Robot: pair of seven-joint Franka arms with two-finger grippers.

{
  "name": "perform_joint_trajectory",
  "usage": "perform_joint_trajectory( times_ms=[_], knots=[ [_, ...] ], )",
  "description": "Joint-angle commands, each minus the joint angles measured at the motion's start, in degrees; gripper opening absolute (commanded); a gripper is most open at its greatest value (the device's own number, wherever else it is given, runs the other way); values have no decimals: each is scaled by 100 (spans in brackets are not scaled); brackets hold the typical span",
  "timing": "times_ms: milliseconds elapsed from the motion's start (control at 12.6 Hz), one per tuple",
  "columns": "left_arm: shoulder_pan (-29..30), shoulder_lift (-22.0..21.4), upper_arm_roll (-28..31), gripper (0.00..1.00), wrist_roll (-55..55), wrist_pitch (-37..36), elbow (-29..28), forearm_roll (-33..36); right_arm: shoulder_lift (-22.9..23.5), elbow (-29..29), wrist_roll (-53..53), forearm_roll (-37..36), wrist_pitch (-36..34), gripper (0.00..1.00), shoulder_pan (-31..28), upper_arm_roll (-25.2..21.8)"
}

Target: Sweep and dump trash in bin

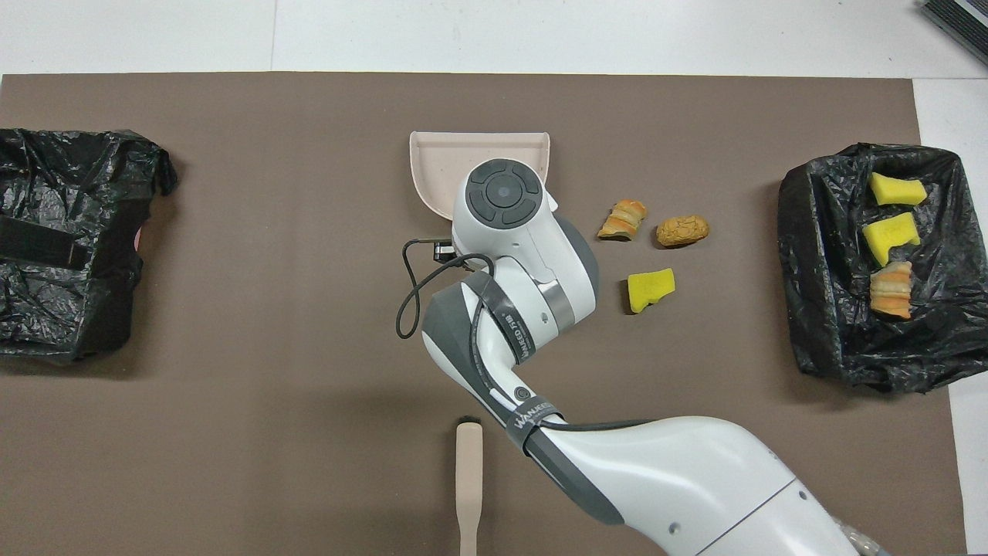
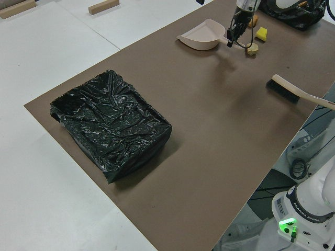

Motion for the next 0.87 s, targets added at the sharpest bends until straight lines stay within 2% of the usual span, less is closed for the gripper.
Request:
perform_joint_trajectory(
  times_ms=[0, 237, 475, 791],
  knots=[
    [80, -45, -49, 100, 74, -110, 26, -37, -51, 105, 103, 88, -55, 100, 43, -10],
    [88, -45, -49, 100, 66, -110, 18, -37, -471, -166, 33, 184, -142, 100, 61, 7],
    [80, -45, -49, 100, 74, -110, 26, -37, -1042, -570, 6, 254, -931, 100, 25, 16],
    [80, -45, -49, 100, 74, -110, 26, -37, -2114, -1904, 129, 333, -916, 100, 412, 42]
  ],
)
